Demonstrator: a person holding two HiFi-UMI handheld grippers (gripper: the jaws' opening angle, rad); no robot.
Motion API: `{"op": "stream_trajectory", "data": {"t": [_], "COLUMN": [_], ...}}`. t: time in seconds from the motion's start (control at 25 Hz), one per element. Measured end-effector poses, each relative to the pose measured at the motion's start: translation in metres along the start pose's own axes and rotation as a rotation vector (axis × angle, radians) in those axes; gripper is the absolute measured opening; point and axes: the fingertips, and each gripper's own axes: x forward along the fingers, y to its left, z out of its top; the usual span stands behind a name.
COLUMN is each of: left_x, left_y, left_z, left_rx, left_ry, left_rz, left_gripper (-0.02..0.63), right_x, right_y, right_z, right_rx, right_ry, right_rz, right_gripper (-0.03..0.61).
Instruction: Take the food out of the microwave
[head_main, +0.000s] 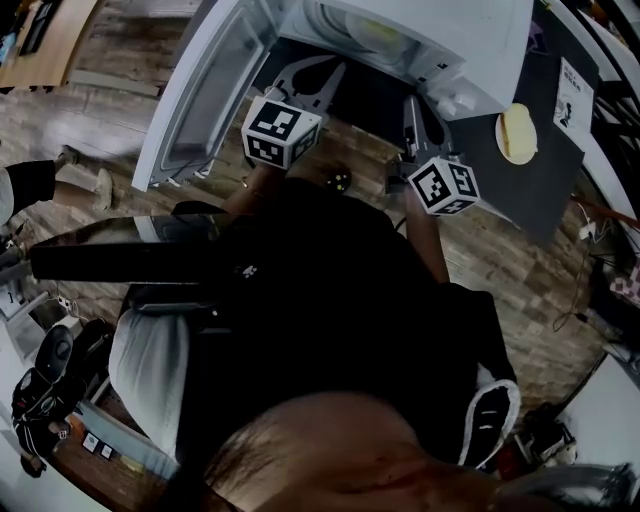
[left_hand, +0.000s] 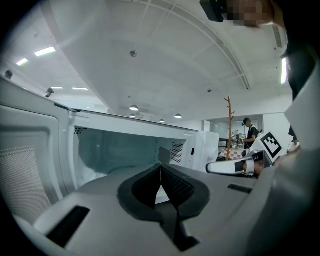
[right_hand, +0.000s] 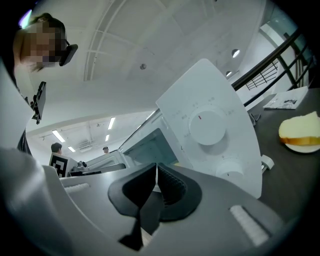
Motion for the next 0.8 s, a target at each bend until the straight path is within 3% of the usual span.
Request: {"op": "stream_trajectory", "data": {"t": [0.8], "left_x": [0.017], "left_y": [-0.006], "left_z": [0.013], "left_rx": [0.027], "left_ry": [-0.013], "left_rz": [-0.078], "left_gripper": [0.008], "right_x": [-0.003], "right_y": [0.016], "right_z": [0.009], "right_rx": [0.137], "right_ry": [-0.122], "right_rz": [-0.019], "right_gripper": [0.0]}}
